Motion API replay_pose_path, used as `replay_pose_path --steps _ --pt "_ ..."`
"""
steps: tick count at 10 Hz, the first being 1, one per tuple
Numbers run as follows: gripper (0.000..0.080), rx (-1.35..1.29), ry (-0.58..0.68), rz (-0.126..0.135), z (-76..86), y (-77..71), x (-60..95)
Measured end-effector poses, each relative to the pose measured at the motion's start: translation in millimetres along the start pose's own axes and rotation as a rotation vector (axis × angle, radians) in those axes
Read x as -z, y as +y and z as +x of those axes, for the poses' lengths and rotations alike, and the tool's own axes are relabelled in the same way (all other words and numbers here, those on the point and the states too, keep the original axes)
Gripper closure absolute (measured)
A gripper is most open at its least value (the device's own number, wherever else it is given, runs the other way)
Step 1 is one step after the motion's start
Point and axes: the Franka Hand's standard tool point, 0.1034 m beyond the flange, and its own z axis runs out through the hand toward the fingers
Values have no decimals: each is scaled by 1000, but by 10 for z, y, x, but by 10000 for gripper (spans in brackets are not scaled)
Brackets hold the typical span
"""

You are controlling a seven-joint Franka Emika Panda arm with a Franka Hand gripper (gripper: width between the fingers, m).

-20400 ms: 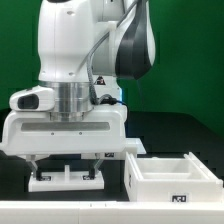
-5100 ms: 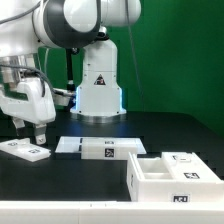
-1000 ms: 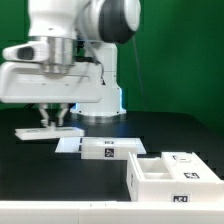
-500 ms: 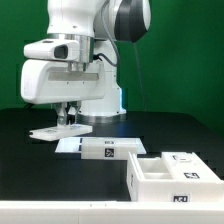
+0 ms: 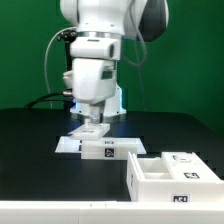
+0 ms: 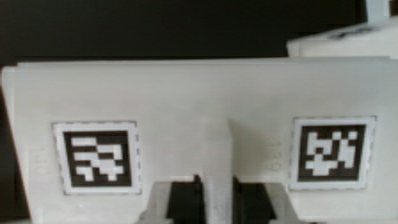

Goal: Assemble cabinet

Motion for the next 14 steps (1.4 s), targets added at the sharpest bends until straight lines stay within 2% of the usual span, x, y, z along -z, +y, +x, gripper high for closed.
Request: replay_pose_path --steps 2,4,6,7,8,11,12,14 --pt "737 41 -10 10 -70 -15 -15" --pt "737 45 -10 11 -19 -19 -24" --pt "737 125 2 16 305 6 -35" --pt "737 213 7 -6 583 19 -41" --pt "737 237 8 -10 682 -12 -69" --pt "737 206 5 -9 617 2 -71" --pt "737 167 3 0 643 -20 -72" --pt "737 105 -63 80 919 -193 -60"
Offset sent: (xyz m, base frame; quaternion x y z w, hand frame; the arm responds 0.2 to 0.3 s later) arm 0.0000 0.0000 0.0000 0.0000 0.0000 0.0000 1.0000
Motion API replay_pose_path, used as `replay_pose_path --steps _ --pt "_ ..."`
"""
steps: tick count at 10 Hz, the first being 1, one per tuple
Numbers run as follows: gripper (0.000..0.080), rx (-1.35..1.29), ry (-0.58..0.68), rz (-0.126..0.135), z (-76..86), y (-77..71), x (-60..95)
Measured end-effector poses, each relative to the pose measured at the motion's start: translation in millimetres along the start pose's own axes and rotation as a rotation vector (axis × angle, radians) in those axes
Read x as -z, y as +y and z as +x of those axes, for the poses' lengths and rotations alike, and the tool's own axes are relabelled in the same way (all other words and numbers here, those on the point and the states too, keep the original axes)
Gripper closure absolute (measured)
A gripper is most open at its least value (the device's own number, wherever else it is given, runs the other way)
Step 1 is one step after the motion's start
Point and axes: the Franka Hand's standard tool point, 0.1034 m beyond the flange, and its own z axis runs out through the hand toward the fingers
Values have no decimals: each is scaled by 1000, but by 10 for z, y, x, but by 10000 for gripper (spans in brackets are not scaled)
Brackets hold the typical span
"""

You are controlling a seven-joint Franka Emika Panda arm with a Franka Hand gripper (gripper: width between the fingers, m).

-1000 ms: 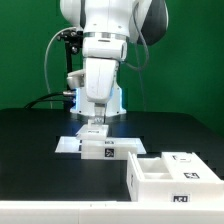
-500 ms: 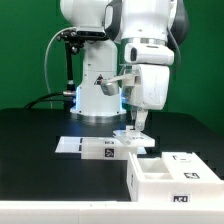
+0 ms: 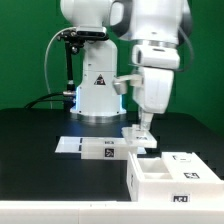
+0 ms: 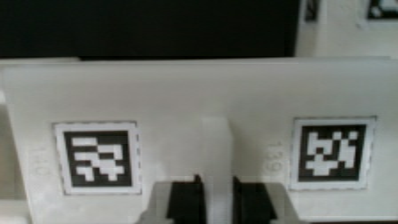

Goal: Assemble cabinet

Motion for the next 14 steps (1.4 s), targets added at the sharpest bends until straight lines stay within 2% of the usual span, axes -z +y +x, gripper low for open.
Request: replay_pose_path --steps 1,4,5,6,8,14 --pt "737 -6 -2 4 72 -34 -13" --pt "737 -12 1 2 50 -49 -34" --pt "737 12 -2 7 12 -37 -35" --pt "737 49 -11 21 -123 35 -28" --pt "737 62 -19 25 -197 144 -68" --pt "737 57 -20 30 -99 165 -65"
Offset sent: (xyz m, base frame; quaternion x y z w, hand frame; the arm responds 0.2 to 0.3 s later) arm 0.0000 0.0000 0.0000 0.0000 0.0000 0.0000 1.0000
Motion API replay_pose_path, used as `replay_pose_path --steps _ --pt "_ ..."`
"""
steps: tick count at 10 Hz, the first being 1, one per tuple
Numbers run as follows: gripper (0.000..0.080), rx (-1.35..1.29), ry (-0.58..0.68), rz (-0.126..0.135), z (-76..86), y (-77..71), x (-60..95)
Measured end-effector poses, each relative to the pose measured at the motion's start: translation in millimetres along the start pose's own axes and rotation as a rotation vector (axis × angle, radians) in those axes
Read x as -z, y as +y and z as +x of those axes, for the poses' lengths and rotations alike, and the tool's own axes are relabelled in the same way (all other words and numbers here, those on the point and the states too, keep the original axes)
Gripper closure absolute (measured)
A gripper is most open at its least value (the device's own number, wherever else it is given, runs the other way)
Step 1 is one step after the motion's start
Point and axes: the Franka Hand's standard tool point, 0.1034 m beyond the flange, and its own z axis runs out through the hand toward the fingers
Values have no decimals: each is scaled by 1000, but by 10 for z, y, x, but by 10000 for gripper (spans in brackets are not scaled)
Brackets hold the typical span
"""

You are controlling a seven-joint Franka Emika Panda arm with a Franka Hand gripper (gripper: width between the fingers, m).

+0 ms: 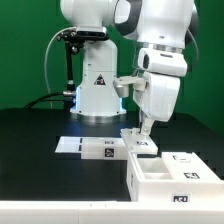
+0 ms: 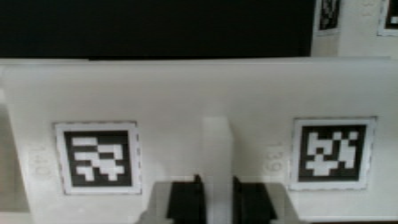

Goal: Assemble cabinet

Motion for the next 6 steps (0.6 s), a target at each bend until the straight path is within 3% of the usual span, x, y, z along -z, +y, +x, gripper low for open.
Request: replay_pose_path --steps 4,6 --pt "737 1 -2 13 33 -42 -66" --pt "737 -1 -4 9 34 8 -37"
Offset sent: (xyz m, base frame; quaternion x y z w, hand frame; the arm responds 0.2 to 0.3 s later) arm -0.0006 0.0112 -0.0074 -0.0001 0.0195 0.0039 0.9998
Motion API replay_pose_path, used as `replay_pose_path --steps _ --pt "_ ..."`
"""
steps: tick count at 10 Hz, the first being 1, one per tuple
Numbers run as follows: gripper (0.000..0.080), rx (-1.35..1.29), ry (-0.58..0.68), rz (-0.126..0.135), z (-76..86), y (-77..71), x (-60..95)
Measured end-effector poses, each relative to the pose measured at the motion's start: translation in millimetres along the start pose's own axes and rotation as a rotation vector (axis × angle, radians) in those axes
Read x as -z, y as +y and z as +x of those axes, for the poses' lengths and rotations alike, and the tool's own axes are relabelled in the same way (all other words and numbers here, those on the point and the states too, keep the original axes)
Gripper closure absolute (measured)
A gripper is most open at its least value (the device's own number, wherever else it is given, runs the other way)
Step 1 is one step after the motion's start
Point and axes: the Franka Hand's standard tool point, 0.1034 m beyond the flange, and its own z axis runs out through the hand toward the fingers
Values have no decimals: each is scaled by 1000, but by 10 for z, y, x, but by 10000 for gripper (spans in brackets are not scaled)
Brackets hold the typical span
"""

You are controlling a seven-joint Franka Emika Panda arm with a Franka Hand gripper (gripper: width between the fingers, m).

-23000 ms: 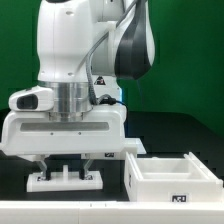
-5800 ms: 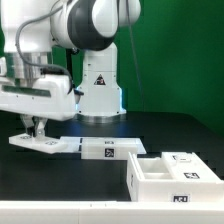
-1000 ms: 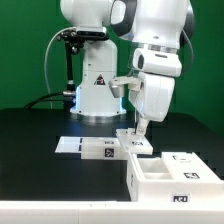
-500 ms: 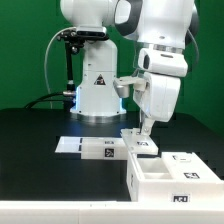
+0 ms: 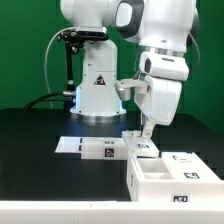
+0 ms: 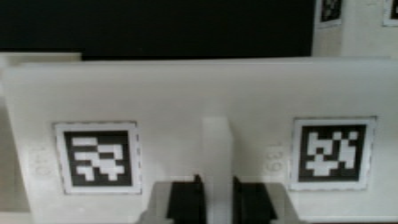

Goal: Assemble cabinet

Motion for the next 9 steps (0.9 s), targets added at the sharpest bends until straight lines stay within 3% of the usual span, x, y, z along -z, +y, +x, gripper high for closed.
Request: replay_pose_path --steps 5,9 --pt "737 -15 -28 55 -39 26 -17" --pt "737 -31 -27 59 81 21 9"
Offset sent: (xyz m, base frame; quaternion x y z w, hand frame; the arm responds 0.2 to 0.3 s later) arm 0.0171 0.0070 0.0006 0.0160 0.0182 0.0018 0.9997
